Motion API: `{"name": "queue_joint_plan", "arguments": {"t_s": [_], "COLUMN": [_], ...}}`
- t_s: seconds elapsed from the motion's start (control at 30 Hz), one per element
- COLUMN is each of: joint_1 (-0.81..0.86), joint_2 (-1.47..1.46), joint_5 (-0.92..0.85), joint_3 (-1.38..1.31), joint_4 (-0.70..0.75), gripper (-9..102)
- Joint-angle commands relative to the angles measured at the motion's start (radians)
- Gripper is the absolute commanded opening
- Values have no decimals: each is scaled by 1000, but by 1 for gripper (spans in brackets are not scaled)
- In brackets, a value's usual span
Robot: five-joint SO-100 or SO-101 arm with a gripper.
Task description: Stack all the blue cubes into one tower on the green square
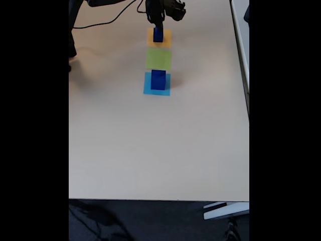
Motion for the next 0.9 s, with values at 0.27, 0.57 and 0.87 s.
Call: {"name": "queue_joint_plan", "arguments": {"t_s": [0.27, 0.57, 0.87], "joint_1": [14, 14, 11], "joint_2": [14, 11, -5], "joint_5": [3, 3, 8], "joint_3": [-71, -77, -83], "joint_4": [-5, -8, -25], "gripper": [6, 6, 5]}}
